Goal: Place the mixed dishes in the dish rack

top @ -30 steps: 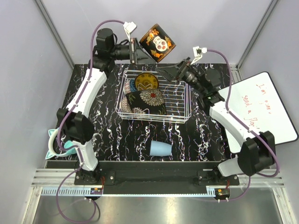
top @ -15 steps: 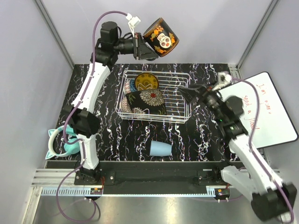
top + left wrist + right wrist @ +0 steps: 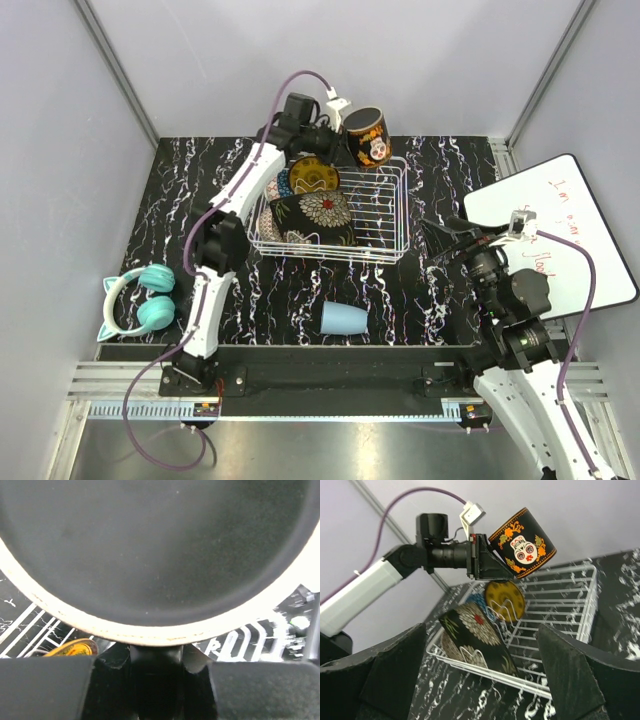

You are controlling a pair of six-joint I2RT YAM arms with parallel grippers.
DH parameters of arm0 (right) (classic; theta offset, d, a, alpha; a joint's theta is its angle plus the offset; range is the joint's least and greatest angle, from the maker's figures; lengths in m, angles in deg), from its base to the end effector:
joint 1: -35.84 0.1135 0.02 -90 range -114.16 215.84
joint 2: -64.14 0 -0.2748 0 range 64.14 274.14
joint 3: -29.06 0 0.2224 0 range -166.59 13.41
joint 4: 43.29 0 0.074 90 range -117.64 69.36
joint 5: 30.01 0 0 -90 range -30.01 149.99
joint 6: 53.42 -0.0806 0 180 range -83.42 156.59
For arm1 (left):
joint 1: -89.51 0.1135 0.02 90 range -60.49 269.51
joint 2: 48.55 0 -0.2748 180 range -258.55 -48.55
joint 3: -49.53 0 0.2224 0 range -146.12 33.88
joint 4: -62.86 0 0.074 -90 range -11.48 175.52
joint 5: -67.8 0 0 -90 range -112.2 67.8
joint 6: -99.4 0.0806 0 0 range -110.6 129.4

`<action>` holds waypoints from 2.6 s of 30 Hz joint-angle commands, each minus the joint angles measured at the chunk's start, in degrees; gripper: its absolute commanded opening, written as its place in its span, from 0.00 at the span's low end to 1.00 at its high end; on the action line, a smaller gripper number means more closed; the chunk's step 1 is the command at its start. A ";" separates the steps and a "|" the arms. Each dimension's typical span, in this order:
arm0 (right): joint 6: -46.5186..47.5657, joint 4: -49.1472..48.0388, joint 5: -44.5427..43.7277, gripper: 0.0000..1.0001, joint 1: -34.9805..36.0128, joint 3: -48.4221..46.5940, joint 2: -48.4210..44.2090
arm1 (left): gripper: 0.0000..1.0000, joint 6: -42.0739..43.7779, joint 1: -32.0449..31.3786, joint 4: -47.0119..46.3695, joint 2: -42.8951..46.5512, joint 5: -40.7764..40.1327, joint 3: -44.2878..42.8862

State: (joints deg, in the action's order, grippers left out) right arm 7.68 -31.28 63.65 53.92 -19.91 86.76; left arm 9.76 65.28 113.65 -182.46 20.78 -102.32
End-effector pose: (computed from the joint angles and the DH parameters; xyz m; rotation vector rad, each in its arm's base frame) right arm 0.1080 0.0407 0.3562 0.0724 1.3562 0.7363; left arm 0.4643 -0.2692 0.3079 0.8862 1.9537 -1.0443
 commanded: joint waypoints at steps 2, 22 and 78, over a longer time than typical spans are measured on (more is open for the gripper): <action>1.40 3.20 -3.40 1.00 -0.16 -0.08 -0.11 | 0.00 10.70 -2.75 -7.98 2.60 -1.58 -5.75; 1.48 7.77 -8.93 1.00 -0.07 -0.34 -0.82 | 0.00 19.85 -3.63 -6.57 1.20 -3.43 4.28; -0.71 10.49 -8.14 1.00 -0.07 -3.24 0.86 | 0.99 28.73 -5.65 -6.39 -1.45 -8.79 13.86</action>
State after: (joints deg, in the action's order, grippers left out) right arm 7.20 -20.88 56.09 53.92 -21.14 88.74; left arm 37.37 59.90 109.85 -187.90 12.17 -88.29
